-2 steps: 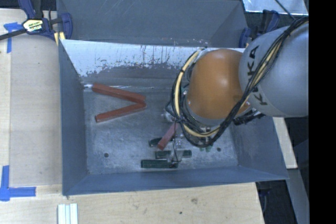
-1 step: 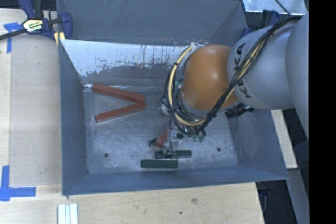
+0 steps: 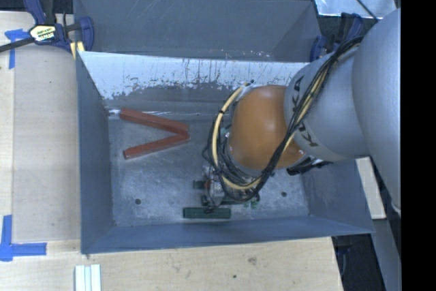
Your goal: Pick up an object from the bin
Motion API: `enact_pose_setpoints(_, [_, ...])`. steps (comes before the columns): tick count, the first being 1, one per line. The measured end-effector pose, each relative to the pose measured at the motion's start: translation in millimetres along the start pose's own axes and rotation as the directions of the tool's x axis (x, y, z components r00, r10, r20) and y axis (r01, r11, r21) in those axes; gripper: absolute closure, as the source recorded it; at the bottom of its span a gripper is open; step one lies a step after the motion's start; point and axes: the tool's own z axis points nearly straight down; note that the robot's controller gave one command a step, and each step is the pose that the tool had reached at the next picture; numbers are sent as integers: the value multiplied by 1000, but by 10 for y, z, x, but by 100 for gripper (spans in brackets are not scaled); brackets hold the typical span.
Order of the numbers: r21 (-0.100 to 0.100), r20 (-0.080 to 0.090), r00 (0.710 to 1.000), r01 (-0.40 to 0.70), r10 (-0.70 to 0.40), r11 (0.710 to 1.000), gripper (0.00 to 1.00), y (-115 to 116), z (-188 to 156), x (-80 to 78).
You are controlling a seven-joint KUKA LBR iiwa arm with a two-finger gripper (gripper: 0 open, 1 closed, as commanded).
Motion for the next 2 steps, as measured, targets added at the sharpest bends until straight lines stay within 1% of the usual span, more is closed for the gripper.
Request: enact_pose_setpoints(2, [0, -3, 1000, 0, 0, 1000, 100, -2, -25, 4])
